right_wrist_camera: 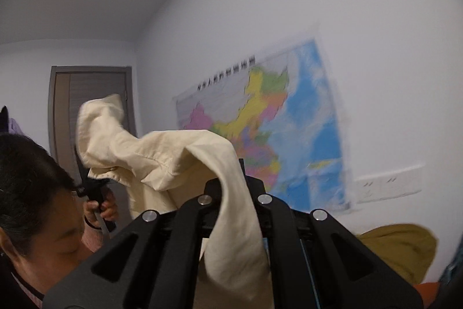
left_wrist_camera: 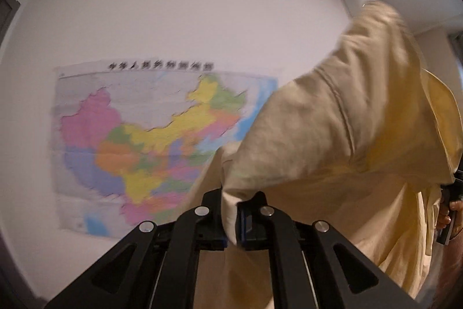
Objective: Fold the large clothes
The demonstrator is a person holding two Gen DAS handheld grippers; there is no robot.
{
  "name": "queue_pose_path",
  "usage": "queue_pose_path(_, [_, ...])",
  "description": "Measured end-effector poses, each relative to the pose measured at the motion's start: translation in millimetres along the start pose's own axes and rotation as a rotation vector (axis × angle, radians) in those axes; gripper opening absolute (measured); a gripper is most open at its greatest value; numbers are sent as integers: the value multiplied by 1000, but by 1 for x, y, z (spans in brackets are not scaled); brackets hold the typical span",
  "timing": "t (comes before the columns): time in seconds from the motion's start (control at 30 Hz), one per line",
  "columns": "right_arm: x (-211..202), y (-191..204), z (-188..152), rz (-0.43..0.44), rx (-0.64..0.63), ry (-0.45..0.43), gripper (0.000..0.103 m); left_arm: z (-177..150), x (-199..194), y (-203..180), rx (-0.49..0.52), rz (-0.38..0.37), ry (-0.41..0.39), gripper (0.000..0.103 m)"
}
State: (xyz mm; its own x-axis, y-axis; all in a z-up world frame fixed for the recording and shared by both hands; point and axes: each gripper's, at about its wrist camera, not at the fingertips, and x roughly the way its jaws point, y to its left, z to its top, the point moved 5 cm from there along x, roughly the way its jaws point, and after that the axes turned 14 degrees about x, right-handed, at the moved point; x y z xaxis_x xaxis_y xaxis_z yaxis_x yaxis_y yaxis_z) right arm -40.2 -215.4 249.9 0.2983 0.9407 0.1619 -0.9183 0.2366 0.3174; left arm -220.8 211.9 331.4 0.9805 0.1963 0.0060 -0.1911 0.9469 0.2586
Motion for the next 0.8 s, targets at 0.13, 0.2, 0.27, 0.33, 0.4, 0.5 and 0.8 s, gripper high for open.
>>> queue_pose_path(0.13, [86,-81,-20,-45,195,155,3,-61,74,11,-53,13,212,4])
queue_pose_path(0.2, [125,-133,-45,-113,284,240,3,-122,146,19,-96,1,381,4])
queue_pose_path(0.27, [166,-191,-82,-181,396,329,3,-189,191,16,-132,-20,526,4])
queue_pose_path(0.33, [196,-240,-118,-284,468,388,3,-263,241,9,-154,-30,664,3])
queue_pose_path(0.4, [223,-295,-164,-384,543,478,3,-321,282,6,-210,-52,771,3])
queue_pose_path(0.5, [242,-344,-214,-485,605,565,3,-374,328,6,-284,-73,861,3])
queue_pose_path(0.8, [235,-353,-220,-707,380,554,71,-373,354,10,-166,-145,895,39])
